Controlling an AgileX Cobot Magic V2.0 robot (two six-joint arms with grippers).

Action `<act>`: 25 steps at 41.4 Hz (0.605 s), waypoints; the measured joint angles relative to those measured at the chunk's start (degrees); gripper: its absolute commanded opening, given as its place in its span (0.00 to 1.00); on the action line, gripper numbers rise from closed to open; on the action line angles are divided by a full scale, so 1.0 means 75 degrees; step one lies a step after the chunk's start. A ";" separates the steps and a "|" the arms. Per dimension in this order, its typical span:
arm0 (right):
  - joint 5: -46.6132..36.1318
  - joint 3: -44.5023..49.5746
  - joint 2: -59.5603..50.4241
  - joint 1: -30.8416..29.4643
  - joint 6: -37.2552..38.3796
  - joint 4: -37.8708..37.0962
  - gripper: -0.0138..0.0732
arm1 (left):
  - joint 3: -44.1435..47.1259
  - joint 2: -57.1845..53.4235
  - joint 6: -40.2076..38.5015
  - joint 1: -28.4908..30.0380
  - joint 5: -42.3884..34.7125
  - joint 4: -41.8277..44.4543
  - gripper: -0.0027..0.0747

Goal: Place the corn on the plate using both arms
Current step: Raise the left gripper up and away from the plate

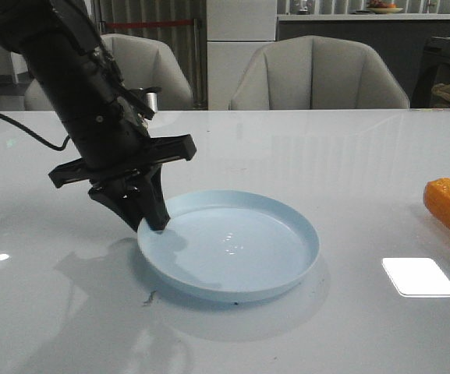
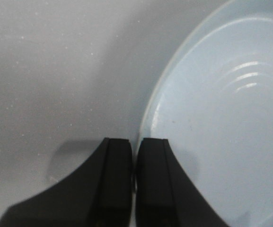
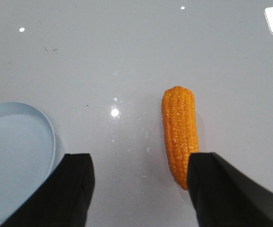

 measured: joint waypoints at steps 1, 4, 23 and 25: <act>0.0000 0.0000 0.0000 0.0000 -0.0015 0.0000 0.77 | -0.0011 0.0000 0.0000 0.0000 0.0035 0.0015 0.48; 0.0000 0.0000 0.0000 0.0000 -0.0016 0.0000 0.77 | -0.0011 0.0000 0.0075 0.0000 0.0068 0.0049 0.66; 0.0013 0.0000 0.0000 0.0000 -0.0016 0.0000 0.77 | -0.1286 0.0012 0.0846 0.0000 0.0520 0.0527 0.76; 0.0013 0.0000 0.0000 0.0000 -0.0016 0.0000 0.77 | -0.1455 -0.0005 0.0846 0.0000 0.0576 0.0720 0.76</act>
